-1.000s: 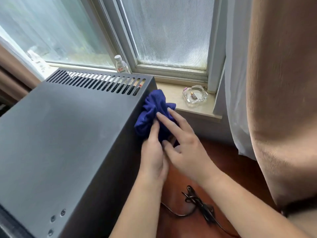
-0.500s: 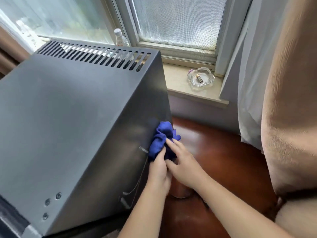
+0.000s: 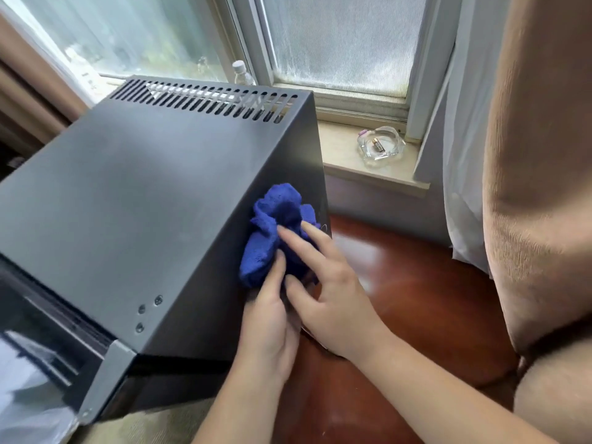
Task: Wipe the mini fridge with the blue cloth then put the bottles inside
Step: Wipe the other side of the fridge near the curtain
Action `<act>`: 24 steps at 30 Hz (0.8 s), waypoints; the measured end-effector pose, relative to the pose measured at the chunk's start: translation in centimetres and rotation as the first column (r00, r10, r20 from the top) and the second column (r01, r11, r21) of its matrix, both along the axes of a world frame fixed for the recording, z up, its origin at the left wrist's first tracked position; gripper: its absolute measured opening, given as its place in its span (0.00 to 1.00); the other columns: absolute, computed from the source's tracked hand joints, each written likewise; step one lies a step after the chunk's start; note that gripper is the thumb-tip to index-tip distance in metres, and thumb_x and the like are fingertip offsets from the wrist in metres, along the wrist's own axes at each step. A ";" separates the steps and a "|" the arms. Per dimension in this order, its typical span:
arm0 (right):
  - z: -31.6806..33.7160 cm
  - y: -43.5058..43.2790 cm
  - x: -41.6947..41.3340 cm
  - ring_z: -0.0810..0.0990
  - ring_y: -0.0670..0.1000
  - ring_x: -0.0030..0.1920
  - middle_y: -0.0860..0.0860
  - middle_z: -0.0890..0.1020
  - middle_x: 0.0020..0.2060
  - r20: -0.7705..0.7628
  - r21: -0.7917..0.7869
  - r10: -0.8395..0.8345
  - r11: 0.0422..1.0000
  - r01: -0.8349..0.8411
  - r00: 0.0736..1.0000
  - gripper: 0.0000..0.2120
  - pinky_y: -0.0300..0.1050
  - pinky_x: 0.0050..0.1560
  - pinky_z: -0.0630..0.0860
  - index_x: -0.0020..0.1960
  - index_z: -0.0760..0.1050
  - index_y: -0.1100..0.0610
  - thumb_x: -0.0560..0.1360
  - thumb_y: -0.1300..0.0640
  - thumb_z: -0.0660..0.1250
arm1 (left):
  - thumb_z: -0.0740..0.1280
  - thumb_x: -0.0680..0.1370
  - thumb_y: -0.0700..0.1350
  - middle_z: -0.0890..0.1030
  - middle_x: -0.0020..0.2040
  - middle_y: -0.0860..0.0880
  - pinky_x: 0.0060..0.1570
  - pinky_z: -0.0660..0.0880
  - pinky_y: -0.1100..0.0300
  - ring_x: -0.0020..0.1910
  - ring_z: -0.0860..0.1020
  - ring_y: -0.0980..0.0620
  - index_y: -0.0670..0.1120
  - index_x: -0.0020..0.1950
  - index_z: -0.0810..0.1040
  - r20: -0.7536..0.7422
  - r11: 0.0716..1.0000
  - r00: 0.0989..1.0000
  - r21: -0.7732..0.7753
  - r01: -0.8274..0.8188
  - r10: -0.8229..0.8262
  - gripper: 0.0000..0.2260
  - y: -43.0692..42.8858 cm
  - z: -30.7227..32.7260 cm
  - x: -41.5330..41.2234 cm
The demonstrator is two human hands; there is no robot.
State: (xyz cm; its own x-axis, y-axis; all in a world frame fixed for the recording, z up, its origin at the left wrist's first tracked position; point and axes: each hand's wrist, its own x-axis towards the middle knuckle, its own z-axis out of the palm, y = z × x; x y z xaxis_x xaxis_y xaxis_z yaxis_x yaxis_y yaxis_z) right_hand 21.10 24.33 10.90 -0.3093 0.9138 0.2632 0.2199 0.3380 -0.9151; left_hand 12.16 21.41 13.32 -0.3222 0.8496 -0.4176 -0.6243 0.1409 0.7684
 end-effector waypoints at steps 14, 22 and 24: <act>-7.5 -10.4 -2.1 0.60 0.39 0.77 0.40 0.64 0.76 0.187 -0.337 0.184 0.935 -0.113 0.965 0.31 0.41 0.78 0.59 0.77 0.67 0.41 0.75 0.53 0.67 | 0.64 0.84 0.45 0.87 0.59 0.44 0.60 0.79 0.47 0.56 0.86 0.47 0.44 0.66 0.82 -0.040 0.922 0.999 -0.385 -0.044 0.031 0.13 -10.1 -7.1 -2.7; 0.1 -10.0 -3.1 0.69 0.49 0.71 0.47 0.71 0.72 0.027 0.159 0.018 0.987 -0.022 0.999 0.33 0.42 0.76 0.63 0.75 0.71 0.42 0.72 0.59 0.71 | 0.66 0.77 0.50 0.84 0.65 0.44 0.69 0.71 0.48 0.64 0.82 0.45 0.45 0.70 0.78 -0.137 0.990 0.987 -0.095 -0.099 0.086 0.22 -10.3 0.6 -3.2; -0.5 -10.0 -3.6 0.69 0.48 0.71 0.47 0.70 0.73 0.027 0.124 0.002 0.992 -0.005 1.000 0.33 0.41 0.76 0.62 0.75 0.70 0.41 0.73 0.59 0.69 | 0.67 0.78 0.50 0.83 0.66 0.44 0.70 0.70 0.47 0.66 0.82 0.44 0.45 0.71 0.78 -0.140 0.993 0.987 -0.071 -0.094 0.083 0.22 -10.4 -0.1 -3.5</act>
State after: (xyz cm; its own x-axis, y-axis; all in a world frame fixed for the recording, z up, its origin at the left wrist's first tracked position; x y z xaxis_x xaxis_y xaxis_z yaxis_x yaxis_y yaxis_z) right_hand 17.54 14.30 10.40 -0.3212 0.8733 0.3663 0.2425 0.4497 -0.8596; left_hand 8.66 11.02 13.23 -0.4530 0.7820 -0.4280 -0.5271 0.1522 0.8360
